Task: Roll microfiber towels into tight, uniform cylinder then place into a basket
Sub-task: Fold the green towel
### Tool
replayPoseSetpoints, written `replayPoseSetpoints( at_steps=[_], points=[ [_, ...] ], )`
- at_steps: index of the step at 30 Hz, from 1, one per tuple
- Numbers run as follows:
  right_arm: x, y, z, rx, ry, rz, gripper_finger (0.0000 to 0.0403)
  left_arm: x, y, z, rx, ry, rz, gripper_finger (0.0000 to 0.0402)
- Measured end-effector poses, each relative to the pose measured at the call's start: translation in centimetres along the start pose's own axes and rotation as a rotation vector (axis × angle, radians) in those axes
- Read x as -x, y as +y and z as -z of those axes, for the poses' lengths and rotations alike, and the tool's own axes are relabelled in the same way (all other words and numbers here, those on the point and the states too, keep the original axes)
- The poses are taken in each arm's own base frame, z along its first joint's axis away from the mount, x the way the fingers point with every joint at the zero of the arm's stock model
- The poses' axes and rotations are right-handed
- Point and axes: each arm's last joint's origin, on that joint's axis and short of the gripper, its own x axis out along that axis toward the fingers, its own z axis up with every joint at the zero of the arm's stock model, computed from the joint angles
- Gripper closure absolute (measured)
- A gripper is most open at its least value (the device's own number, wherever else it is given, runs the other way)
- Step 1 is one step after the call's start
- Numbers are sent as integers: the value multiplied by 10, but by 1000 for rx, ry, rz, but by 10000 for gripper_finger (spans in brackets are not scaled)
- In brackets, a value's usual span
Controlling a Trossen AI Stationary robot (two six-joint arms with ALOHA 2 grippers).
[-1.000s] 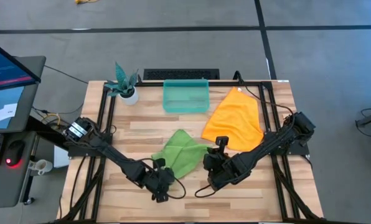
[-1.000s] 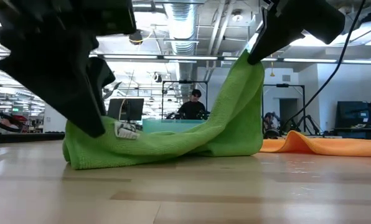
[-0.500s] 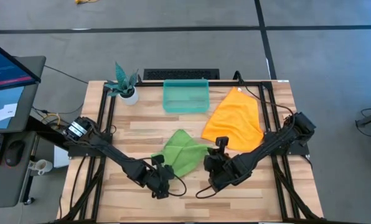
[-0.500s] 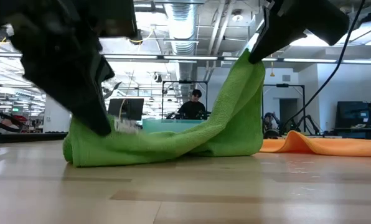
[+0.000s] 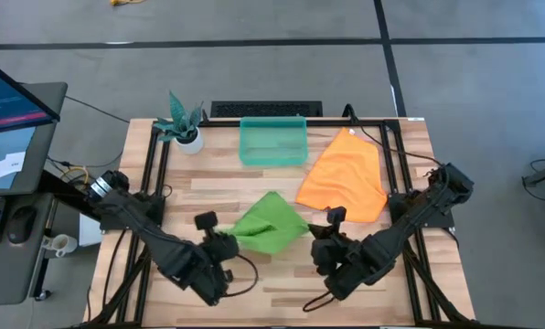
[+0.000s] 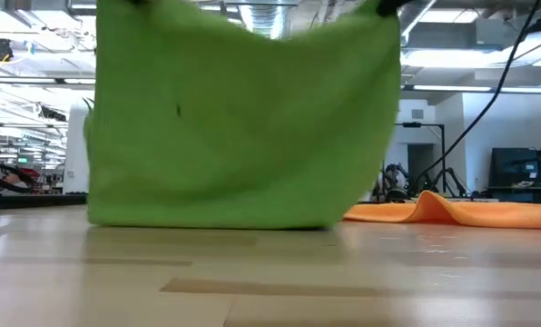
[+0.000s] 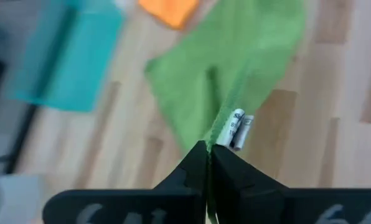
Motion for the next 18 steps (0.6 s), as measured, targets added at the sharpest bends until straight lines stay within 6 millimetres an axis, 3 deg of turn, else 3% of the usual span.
replayPoseSetpoints(
  at_steps=[5,13,18],
  points=[
    [13,-15,0,-83,-69,79,400,22,19,-4,45,-11,-70,401],
    [23,-41,-1,-198,-175,261,400,26,39,-12,71,-71,-102,401],
    [25,-50,0,-233,-186,291,400,33,64,-19,91,-106,-110,401]
  ],
)
